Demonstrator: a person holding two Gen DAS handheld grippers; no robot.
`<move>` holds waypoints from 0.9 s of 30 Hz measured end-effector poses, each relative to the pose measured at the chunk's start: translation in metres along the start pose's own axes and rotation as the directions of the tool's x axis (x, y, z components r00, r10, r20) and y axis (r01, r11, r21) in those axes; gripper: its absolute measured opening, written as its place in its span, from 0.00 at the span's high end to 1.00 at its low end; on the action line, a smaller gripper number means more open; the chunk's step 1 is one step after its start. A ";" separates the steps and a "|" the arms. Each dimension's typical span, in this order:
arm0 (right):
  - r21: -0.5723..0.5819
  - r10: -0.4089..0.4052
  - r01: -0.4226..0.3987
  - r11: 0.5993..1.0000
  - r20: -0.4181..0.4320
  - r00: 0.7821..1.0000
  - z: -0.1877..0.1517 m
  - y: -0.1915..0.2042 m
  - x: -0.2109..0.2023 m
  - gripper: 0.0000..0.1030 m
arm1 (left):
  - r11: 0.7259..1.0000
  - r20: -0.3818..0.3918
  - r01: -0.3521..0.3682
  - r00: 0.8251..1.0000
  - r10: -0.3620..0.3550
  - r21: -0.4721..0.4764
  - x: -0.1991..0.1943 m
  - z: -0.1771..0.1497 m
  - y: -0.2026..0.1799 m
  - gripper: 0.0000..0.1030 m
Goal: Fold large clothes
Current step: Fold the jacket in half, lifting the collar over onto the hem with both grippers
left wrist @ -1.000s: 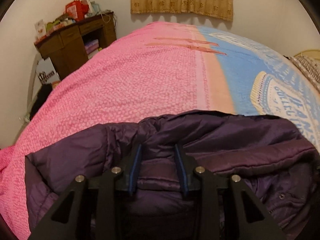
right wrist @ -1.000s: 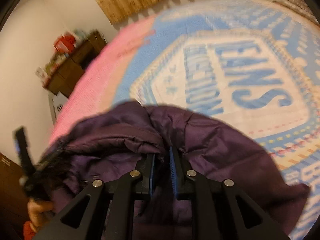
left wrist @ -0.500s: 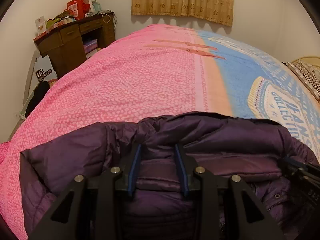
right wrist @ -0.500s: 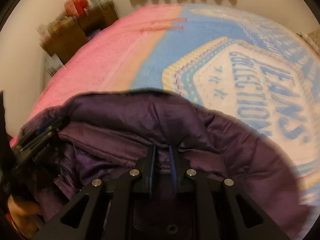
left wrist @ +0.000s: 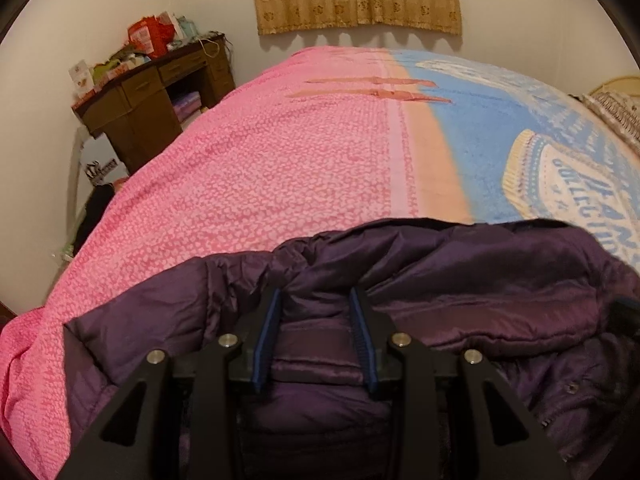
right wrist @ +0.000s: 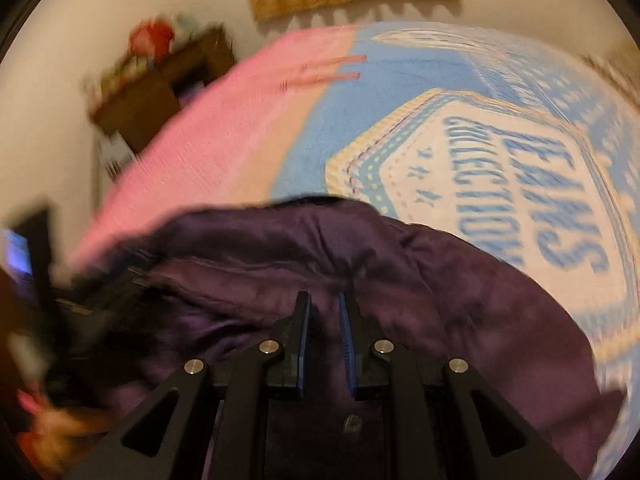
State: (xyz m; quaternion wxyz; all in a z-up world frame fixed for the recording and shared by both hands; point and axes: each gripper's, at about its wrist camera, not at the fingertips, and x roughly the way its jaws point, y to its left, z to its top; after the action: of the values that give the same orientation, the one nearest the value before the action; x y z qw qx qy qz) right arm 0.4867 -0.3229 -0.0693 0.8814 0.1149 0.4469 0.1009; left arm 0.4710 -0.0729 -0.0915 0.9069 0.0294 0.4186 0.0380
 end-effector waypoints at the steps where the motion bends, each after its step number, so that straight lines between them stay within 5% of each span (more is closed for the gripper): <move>1: 0.040 0.050 -0.051 0.998 0.046 0.998 -0.005 -0.005 -0.027 0.85 | 0.999 -0.021 0.046 0.999 -0.046 -0.007 -0.007 0.003 0.007 0.61; 3: 0.037 0.080 -0.084 0.996 0.110 0.991 -0.018 -0.010 -0.074 0.77 | 0.990 -0.035 0.130 0.991 -0.132 -0.046 -0.029 0.007 0.024 0.56; 5: -0.039 0.065 -0.059 0.997 0.182 0.981 -0.042 -0.011 -0.125 0.72 | 0.977 0.015 0.193 0.981 -0.192 -0.088 -0.072 0.006 0.051 0.29; 7: -0.099 0.043 -0.018 0.995 0.262 0.964 -0.081 -0.017 -0.184 0.65 | 0.963 0.112 0.257 0.962 -0.247 -0.086 -0.118 -0.008 0.076 0.26; 9: -0.119 0.026 0.013 0.993 0.318 0.948 -0.123 -0.027 -0.232 0.39 | 0.955 0.182 0.287 0.945 -0.271 -0.072 -0.159 -0.029 0.103 0.25; 11: -0.116 -0.005 0.051 0.992 0.364 0.931 -0.162 -0.033 -0.269 0.26 | 0.950 0.222 0.307 0.931 -0.289 -0.051 -0.199 -0.063 0.132 0.20; 15: -0.084 -0.057 0.097 0.992 0.391 0.919 -0.254 -0.047 -0.332 0.26 | 0.944 0.235 0.330 0.917 -0.322 0.007 -0.255 -0.140 0.172 0.15; 17: -0.075 -0.059 0.092 0.993 0.366 0.929 -0.284 -0.050 -0.344 0.26 | 0.952 0.236 0.304 0.924 -0.300 0.021 -0.277 -0.183 0.189 0.04; 21: -0.067 0.004 0.014 0.998 0.264 0.964 -0.338 -0.053 -0.342 0.26 | 0.949 0.206 0.313 0.932 -0.299 -0.040 -0.285 -0.243 0.207 0.01; 27: -0.055 0.031 -0.024 0.998 0.134 0.991 -0.375 -0.048 -0.290 0.26 | 0.922 0.105 0.370 0.927 -0.359 -0.112 -0.262 -0.304 0.198 0.16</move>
State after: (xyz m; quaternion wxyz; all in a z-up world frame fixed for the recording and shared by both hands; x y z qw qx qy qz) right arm 0.0177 -0.4077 -0.0765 0.9108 0.1039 0.3819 0.1170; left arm 0.0613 0.1066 -0.0729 0.9146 -0.1062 0.3757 -0.1055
